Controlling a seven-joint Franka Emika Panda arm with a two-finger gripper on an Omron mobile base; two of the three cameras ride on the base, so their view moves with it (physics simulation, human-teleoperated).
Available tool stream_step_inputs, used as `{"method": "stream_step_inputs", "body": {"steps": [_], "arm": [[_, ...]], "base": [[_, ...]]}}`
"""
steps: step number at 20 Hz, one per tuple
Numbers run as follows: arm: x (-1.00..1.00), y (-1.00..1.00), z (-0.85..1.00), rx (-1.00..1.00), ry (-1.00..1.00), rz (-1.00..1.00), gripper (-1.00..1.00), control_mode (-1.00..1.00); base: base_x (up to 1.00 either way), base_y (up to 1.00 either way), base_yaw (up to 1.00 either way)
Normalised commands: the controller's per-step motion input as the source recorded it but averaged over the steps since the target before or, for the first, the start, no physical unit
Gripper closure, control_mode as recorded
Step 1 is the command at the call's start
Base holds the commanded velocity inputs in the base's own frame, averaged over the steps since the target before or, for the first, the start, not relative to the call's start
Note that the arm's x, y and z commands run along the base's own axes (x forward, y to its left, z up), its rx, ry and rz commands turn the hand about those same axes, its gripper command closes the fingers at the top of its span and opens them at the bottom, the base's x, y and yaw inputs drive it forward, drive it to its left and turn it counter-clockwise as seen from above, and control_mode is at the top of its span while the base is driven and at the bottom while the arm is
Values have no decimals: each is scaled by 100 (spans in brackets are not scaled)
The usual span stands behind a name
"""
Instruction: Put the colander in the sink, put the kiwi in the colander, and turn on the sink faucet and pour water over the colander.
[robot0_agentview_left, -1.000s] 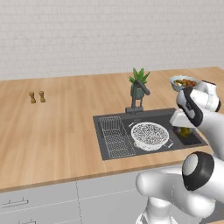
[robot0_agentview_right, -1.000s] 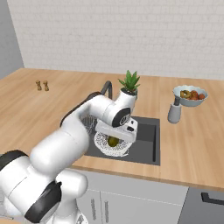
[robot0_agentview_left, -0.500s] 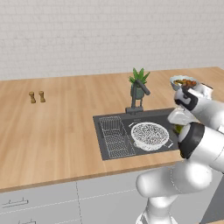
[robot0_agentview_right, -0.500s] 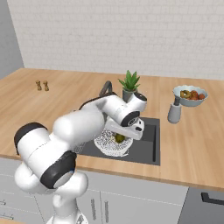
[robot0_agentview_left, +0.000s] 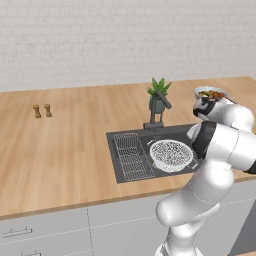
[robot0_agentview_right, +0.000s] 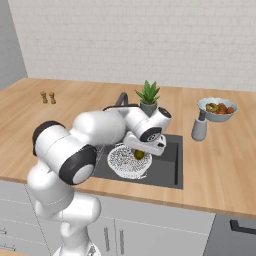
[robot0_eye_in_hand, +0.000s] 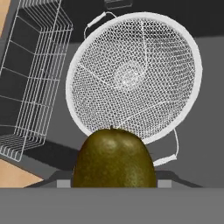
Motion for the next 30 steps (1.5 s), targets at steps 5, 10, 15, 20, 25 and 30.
{"method": "stream_step_inputs", "body": {"steps": [5, 10, 15, 20, 25, 30], "arm": [[38, 24, -29, -4, 0, 0, 100, -100], [49, 7, -33, 0, 0, 0, 100, -100], [20, 16, -35, 0, 0, 0, 100, -100], [19, 32, -34, 0, 0, 0, 100, -100], [19, 24, -34, 0, 2, 0, 100, -100], [17, 11, -40, 0, 3, 0, 100, -100]], "base": [[0, 0, 0], [0, 0, 0], [0, 0, 0], [0, 0, 0], [0, 0, 0], [0, 0, 0]]}}
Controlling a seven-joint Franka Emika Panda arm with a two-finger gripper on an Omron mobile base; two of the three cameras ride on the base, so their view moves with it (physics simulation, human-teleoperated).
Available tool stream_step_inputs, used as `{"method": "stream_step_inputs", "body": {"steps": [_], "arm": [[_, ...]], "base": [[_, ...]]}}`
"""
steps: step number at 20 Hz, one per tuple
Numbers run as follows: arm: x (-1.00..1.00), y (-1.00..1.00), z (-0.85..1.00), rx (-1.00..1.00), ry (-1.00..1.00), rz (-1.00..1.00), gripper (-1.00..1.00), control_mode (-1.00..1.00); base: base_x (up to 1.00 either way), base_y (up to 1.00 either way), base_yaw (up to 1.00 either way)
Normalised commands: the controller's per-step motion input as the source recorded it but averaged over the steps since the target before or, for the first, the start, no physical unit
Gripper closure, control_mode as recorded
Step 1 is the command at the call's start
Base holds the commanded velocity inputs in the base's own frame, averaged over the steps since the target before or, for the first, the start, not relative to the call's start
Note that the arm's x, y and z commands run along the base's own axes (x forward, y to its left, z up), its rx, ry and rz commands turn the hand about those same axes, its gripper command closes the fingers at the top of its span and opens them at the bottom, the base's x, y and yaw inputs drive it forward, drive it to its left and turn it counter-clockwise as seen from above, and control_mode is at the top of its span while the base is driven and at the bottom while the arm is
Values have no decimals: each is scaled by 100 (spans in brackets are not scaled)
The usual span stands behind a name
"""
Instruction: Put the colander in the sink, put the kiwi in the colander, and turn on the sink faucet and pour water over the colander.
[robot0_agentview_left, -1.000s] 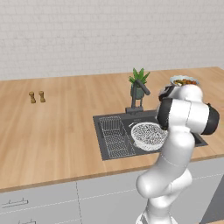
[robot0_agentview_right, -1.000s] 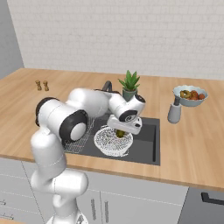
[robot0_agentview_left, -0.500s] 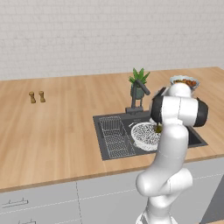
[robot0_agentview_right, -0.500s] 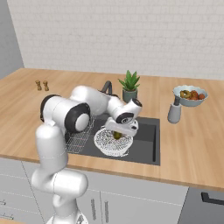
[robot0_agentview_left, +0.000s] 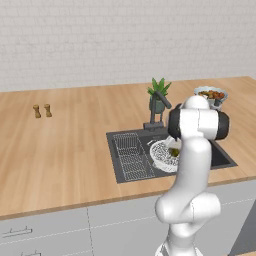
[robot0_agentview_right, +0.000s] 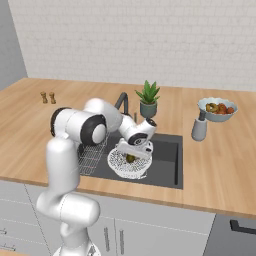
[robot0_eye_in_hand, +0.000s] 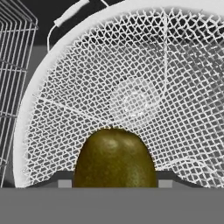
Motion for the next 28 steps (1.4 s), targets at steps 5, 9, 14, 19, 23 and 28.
{"method": "stream_step_inputs", "body": {"steps": [5, 9, 14, 19, 23, 28], "arm": [[18, 3, -34, 0, 1, 0, 100, -100], [23, 6, -21, 0, 0, 0, 100, -100], [5, 14, -2, 0, 0, 0, -100, -100], [0, 6, 4, 0, 0, 0, -100, -100], [-1, 0, 11, 0, 1, 0, -100, -100], [-8, -11, 37, 0, 0, 0, -100, -100]], "base": [[0, 0, 0], [0, 0, 0], [0, 0, 0], [0, 0, 0], [0, 0, 0], [0, 0, 0]]}}
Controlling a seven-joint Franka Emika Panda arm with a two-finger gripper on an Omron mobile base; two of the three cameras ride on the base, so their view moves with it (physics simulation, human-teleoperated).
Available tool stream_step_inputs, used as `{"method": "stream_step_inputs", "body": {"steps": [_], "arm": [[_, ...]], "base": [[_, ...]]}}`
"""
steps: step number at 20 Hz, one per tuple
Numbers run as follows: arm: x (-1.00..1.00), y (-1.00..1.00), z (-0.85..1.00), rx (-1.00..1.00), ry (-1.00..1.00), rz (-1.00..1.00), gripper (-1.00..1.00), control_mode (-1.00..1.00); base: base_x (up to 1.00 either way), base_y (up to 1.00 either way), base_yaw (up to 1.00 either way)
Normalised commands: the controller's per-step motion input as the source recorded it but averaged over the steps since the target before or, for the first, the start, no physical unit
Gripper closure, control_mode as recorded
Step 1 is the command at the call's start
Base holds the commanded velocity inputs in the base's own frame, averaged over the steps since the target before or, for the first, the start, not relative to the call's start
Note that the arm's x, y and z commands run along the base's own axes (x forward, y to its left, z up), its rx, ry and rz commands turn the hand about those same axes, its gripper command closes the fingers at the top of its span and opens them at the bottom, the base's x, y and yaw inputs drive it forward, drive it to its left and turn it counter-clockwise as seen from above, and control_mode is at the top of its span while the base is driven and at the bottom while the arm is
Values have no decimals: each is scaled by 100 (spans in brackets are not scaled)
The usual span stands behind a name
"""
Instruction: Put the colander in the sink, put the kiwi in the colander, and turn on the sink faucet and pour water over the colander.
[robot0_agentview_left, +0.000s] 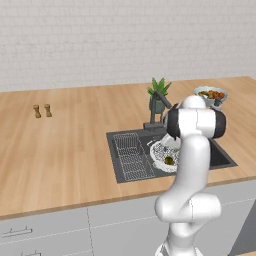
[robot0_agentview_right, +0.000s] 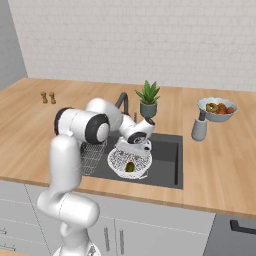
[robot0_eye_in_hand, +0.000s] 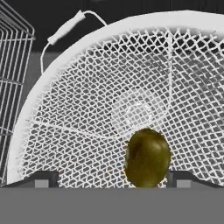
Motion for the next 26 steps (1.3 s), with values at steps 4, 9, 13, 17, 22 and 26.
{"method": "stream_step_inputs", "body": {"steps": [4, 9, 13, 17, 22, 26], "arm": [[-24, -29, 50, 0, 1, -3, -100, -100], [-35, -29, 45, 0, 1, -3, -100, -100], [-42, -6, 47, 0, -6, 0, -100, -100], [-37, -2, 48, -2, -16, 1, -100, -100], [-32, -1, 39, -11, -1, 0, -100, -100], [-34, -18, 38, -13, 0, 0, -100, -100]], "base": [[0, 0, 0], [0, 0, 0], [0, 0, 0], [0, 0, 0], [0, 0, 0], [0, 0, 0]]}}
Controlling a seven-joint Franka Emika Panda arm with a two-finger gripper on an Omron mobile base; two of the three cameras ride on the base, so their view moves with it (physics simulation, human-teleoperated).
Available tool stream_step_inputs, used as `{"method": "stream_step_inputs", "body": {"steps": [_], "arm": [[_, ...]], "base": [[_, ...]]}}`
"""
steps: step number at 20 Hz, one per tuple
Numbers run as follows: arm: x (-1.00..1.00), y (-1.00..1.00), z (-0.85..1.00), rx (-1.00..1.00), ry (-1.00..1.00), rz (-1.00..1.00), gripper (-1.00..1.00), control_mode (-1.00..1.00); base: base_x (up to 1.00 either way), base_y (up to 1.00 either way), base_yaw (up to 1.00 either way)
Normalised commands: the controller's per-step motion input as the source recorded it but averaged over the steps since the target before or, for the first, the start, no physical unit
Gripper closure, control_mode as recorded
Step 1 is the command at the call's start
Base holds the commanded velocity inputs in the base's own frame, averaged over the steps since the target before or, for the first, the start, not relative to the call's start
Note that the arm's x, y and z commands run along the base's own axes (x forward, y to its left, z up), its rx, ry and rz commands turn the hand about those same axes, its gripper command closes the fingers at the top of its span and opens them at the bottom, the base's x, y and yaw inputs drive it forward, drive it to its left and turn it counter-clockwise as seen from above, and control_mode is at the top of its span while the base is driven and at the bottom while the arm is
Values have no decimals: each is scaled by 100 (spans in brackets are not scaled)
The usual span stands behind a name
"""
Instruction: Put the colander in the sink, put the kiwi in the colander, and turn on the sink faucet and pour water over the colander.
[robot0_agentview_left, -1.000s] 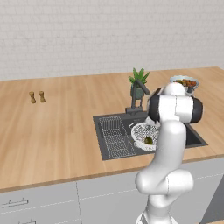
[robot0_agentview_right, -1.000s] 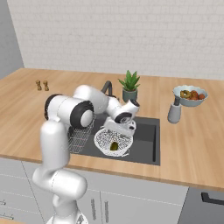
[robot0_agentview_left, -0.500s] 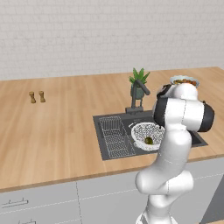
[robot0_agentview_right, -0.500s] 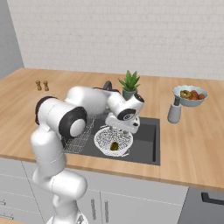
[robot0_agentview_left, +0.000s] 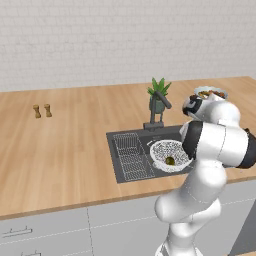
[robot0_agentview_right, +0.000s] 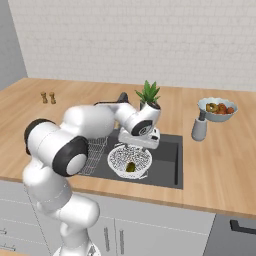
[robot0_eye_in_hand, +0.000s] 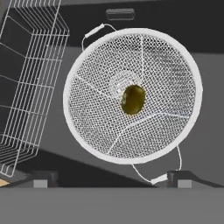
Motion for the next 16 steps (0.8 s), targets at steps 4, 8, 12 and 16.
{"method": "stream_step_inputs", "body": {"steps": [4, 8, 12, 16], "arm": [[-22, -13, 21, -11, 4, 0, -100, -100], [-16, -16, 5, -10, 2, 0, -100, -100], [-2, -24, 1, -4, 2, 1, -100, -100], [3, -17, 3, 0, -3, 6, -100, -100]], "base": [[0, 0, 0], [0, 0, 0], [0, 0, 0], [0, 0, 0]]}}
